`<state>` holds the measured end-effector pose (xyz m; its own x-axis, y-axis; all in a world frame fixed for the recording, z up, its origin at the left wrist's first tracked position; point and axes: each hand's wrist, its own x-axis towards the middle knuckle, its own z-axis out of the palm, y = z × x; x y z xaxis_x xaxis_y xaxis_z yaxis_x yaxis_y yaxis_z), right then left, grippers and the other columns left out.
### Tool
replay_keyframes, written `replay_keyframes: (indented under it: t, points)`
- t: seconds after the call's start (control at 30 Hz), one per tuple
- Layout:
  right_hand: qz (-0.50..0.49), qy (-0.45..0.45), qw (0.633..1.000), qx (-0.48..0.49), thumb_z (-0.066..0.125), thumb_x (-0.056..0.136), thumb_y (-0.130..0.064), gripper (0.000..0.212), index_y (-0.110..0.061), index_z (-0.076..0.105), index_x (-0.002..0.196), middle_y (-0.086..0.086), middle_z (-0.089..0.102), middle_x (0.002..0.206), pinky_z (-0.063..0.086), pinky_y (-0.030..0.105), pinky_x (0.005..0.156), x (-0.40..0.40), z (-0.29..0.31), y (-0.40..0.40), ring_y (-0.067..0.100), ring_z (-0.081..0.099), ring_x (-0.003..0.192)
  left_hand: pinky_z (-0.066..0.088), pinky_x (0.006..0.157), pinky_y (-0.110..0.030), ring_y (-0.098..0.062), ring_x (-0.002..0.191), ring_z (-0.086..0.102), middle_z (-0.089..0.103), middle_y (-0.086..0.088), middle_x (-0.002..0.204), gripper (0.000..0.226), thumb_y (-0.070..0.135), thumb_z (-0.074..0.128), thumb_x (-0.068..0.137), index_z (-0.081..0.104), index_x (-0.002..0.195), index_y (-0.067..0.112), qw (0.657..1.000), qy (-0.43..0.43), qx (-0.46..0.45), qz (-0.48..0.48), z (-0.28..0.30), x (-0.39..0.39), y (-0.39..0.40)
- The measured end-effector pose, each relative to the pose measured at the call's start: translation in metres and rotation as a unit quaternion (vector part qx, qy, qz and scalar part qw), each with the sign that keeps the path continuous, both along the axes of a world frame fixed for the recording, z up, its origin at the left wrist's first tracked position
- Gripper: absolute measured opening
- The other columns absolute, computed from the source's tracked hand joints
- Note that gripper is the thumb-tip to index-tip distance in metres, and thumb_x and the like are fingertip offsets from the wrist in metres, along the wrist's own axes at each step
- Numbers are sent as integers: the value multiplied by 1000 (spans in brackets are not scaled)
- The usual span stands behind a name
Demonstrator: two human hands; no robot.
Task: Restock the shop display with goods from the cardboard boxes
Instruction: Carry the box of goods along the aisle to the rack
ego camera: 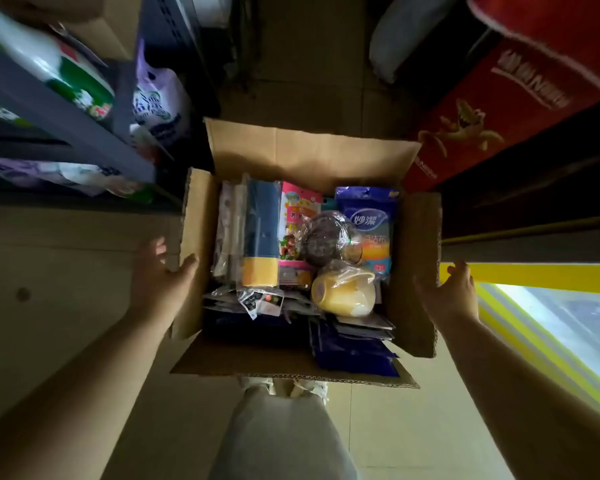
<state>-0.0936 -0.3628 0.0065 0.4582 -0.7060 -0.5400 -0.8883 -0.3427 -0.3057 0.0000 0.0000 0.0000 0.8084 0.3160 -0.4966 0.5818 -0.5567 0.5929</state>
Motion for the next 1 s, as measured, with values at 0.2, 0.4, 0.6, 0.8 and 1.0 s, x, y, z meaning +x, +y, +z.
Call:
replay_keyframes:
  t: [0.2,0.4,0.6,0.8,1.0]
  points:
    - [83,65,994,-31,57,93,-30,28,-10,66,111,17,70,106,42,30,69,10,-47,-17,36,63,95,39,71,-33,-34,92,57,60,-13,95,37,35,56,93,55,108,2,976,109,136,-128,-52,18,-5]
    - [192,136,971,-51,52,97,-35,37,0,65,96,23,67,99,35,29,65,26,-60,-26,38,62,94,31,60,-32,-33,68,52,44,-8,59,38,26,47,98,48,68,4,944,85,225,-226,-63,36,0]
    - [250,124,958,-72,53,96,-30,33,-13,50,67,22,67,86,36,29,59,23,-58,-27,36,62,80,29,59,-32,-26,62,41,36,-3,58,31,19,46,98,46,71,4,924,51,258,-279,-58,31,1]
    - [269,117,954,-65,54,95,-32,45,-19,41,55,1,46,54,35,31,55,3,-10,-22,29,51,61,28,54,-31,-34,56,52,51,-16,54,35,14,56,92,46,59,5,929,34,248,-272,-21,-5,19]
    - [313,128,939,-64,56,94,-30,45,-22,40,52,8,60,63,31,32,54,-10,99,-10,35,64,78,21,46,-29,-19,41,33,34,0,45,43,13,53,93,36,54,13,950,47,210,-227,81,-43,42]
